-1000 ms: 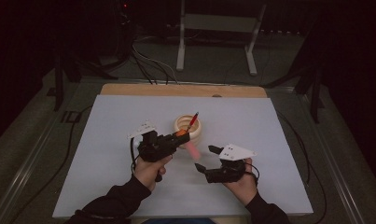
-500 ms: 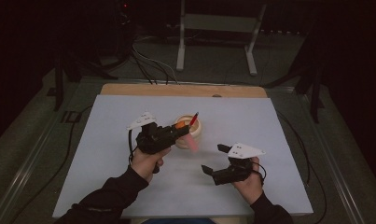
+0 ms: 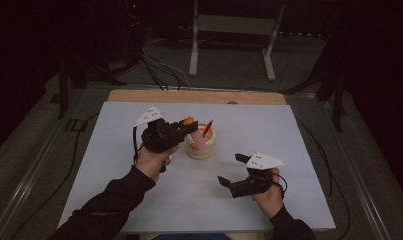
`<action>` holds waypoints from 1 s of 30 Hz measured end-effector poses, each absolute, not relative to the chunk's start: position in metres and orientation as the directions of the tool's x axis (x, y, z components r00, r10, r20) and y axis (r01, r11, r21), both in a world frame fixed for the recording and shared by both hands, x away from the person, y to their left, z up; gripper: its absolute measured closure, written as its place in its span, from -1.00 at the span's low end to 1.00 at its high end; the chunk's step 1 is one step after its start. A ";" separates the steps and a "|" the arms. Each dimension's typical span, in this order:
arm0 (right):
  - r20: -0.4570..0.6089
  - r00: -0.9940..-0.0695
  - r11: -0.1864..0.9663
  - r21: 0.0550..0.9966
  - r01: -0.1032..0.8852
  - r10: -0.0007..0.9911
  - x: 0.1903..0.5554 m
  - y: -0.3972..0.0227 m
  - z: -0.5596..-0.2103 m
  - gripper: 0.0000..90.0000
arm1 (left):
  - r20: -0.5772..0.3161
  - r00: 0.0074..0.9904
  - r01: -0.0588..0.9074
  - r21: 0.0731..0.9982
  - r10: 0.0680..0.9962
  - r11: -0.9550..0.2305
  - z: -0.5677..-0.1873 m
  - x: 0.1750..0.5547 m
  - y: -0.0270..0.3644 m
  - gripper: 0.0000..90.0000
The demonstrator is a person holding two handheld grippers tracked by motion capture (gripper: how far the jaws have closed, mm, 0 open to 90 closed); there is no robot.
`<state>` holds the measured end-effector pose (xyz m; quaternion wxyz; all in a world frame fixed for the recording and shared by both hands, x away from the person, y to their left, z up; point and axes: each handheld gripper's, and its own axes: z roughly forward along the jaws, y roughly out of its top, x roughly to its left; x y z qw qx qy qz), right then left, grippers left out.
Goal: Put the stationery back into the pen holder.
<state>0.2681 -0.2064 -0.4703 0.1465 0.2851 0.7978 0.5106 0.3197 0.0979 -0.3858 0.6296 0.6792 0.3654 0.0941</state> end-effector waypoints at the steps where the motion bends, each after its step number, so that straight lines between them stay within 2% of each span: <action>1: 0.058 -0.794 0.315 0.899 0.305 0.605 0.268 -0.206 -0.470 -0.95 | -0.333 0.714 0.379 0.923 0.616 0.060 -0.385 0.322 0.099 0.61; 13: 0.069 -0.788 0.294 0.905 0.307 0.612 0.270 -0.211 -0.471 -0.95 | -0.311 0.711 0.364 0.930 0.631 0.049 -0.380 0.343 0.102 0.61; 30: 0.075 -0.791 0.287 0.908 0.306 0.607 0.270 -0.212 -0.473 -0.95 | -0.268 0.682 0.356 0.934 0.681 0.011 -0.393 0.367 0.098 0.61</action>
